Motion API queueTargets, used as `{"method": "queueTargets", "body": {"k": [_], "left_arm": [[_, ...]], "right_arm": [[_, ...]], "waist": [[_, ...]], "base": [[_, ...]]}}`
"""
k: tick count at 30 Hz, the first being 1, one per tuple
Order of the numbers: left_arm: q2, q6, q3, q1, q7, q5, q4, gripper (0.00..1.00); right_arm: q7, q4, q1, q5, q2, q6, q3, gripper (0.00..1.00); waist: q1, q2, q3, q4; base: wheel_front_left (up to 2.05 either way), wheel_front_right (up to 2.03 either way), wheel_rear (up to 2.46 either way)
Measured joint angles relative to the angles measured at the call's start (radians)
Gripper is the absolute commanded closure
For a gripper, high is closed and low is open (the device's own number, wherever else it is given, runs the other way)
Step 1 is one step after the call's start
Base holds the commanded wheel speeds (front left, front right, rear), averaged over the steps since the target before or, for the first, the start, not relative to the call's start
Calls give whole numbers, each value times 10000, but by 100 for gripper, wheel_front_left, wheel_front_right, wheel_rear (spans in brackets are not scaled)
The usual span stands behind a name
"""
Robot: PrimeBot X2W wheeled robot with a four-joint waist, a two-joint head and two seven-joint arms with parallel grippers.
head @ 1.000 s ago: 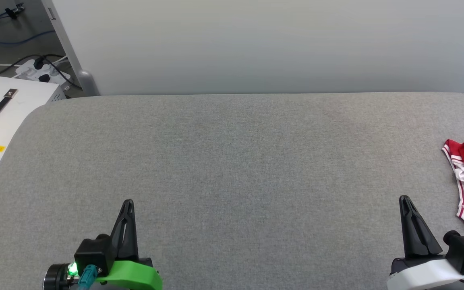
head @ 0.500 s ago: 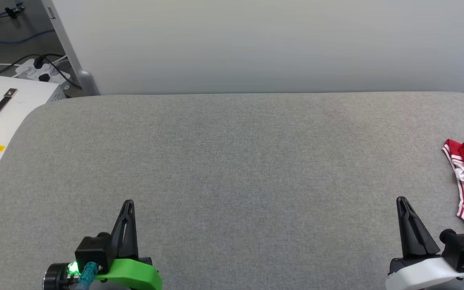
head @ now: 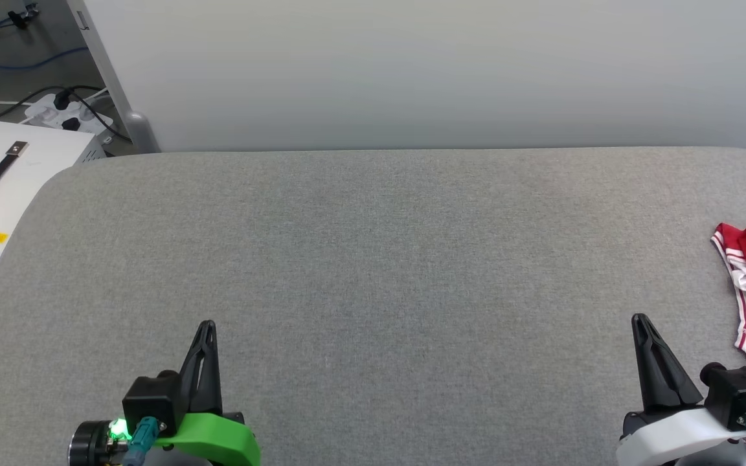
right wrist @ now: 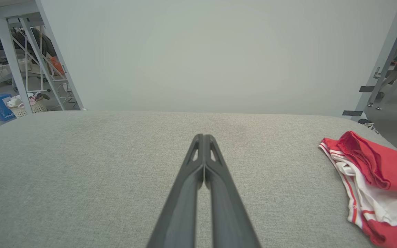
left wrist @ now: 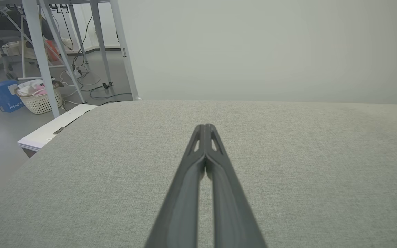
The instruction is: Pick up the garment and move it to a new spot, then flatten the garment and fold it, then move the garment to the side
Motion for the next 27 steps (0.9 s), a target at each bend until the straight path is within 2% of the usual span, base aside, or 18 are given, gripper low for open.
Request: {"method": "queueTargets", "body": {"k": [27], "left_arm": [[0,48,56,-116,541,203,-128,100]], "right_arm": [[575,-15,-209,-410,63,0,58,100]], "waist": [[0,0,26,4]], "base": [[0,0,0]]}}
